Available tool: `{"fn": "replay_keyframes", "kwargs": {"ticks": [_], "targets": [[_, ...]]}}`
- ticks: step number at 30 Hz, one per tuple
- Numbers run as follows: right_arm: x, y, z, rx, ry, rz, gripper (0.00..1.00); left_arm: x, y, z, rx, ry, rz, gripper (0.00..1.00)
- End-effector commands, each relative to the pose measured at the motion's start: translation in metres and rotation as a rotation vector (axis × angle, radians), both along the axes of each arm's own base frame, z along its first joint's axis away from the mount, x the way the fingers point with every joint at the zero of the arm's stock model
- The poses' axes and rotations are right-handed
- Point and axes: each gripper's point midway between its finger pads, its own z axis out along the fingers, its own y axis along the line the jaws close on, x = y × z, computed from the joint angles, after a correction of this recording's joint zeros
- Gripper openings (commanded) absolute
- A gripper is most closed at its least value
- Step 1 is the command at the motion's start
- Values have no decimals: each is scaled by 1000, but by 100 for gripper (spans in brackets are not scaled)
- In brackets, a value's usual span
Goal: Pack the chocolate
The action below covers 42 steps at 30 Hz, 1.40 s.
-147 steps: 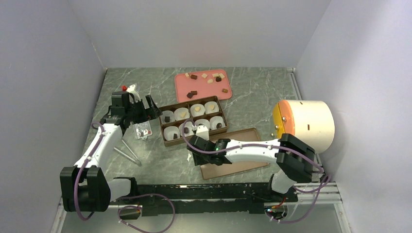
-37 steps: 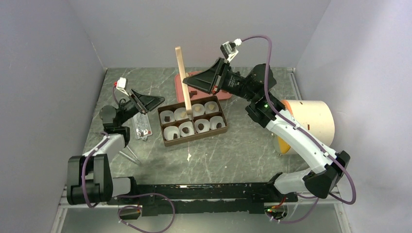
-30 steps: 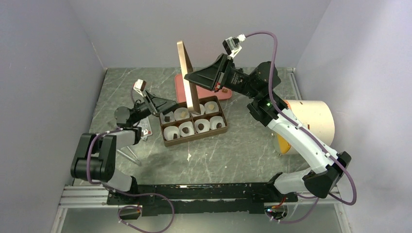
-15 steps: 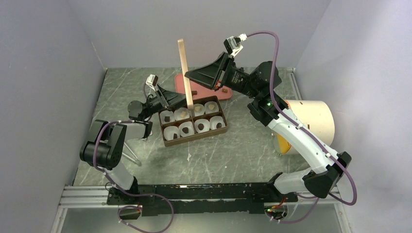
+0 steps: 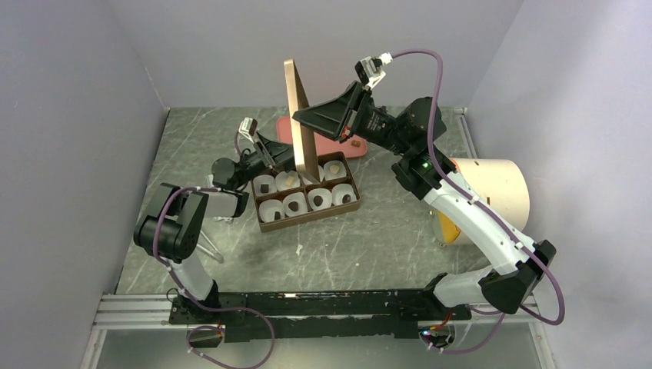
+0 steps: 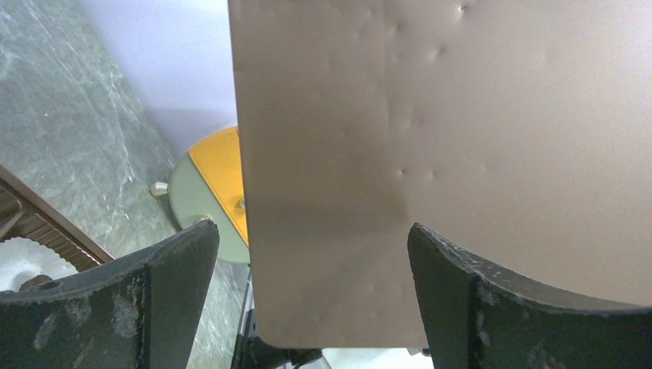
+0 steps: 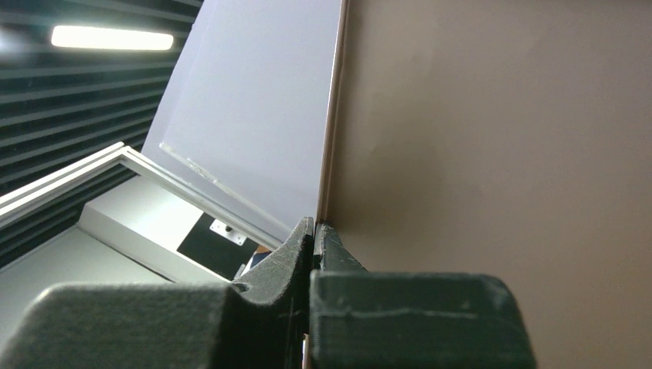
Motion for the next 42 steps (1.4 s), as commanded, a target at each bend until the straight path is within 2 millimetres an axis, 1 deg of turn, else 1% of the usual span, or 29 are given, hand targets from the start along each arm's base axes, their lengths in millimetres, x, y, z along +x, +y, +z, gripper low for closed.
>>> {"fn": "replay_keyframes", "kwargs": {"ticks": [1,4,6,10,12,20,24,26,28,30,34,36,38,42], "targets": [[-25,-22,52,146,-142,11,0,-41,10,62,-104,-390,5,97],[-27,-23,54,153,-141,18,0,-51,12,79,-126,-420,-10,97],[-29,-24,59,166,-149,27,0,-53,14,85,-142,-410,-21,97],[-35,-29,68,182,-172,28,0,-52,13,83,-146,-385,-33,97],[-40,-33,72,197,-174,32,0,-53,13,86,-147,-401,-31,97],[-49,-40,75,215,-188,42,0,-52,14,98,-169,-412,-39,97],[-49,-42,67,220,-170,43,0,-54,15,103,-177,-423,-37,97],[-50,-42,67,225,-168,53,0,-50,15,98,-184,-390,-33,97],[-48,-41,64,209,-163,46,0,-48,15,95,-192,-360,-35,97],[-44,-41,57,194,-156,33,0,-52,17,101,-200,-370,-37,97],[-28,-45,32,152,-101,-9,0,-63,21,122,-221,-420,-50,97],[-20,-48,21,142,-75,-24,0,-65,24,127,-232,-422,-50,96],[-11,-53,13,128,-66,-49,0,-65,27,128,-236,-415,-44,93],[7,-60,-1,82,-53,-103,0,-62,33,123,-234,-389,-26,91]]}}
